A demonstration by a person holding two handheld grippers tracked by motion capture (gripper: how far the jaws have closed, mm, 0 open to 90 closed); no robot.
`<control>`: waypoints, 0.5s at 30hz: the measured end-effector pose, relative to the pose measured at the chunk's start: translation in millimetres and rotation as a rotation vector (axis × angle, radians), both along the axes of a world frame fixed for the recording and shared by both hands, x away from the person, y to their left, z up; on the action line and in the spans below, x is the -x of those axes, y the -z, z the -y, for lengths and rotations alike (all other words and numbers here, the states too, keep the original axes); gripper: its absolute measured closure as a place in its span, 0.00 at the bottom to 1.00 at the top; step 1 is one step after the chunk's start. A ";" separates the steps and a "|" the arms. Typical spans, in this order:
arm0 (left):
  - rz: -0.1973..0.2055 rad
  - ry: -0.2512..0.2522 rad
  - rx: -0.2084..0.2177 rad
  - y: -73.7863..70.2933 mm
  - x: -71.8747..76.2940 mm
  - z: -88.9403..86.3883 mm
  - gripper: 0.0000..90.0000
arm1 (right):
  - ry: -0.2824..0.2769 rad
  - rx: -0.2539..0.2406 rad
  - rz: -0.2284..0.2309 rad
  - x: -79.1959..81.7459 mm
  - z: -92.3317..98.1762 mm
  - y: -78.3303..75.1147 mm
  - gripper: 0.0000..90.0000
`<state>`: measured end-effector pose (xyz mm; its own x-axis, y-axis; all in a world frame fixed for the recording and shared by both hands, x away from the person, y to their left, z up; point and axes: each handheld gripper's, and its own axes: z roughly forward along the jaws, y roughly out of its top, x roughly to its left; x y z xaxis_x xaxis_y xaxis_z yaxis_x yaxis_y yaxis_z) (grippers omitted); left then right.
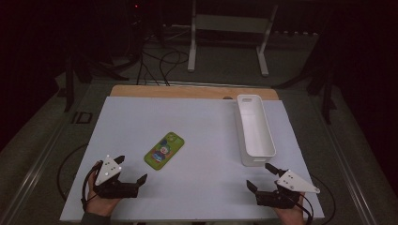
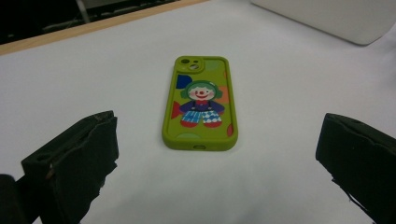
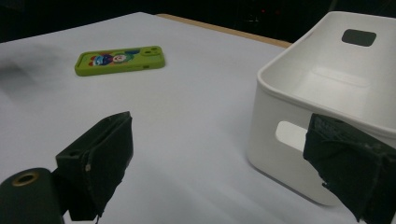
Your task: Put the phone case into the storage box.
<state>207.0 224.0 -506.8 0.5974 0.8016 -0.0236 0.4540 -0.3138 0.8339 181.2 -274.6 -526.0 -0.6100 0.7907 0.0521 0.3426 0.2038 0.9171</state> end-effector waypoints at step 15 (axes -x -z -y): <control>-0.056 0.008 -0.046 -13.9 -15.4 5.8 0.00 | 0.024 -0.002 -0.003 -3.5 -0.5 -1.3 0.09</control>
<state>222.4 218.2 -493.0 0.6028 0.7976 -0.0208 0.4967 -0.3547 0.7921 184.8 -274.1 -524.8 -0.5910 0.8047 0.0558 0.3503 0.1937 0.9164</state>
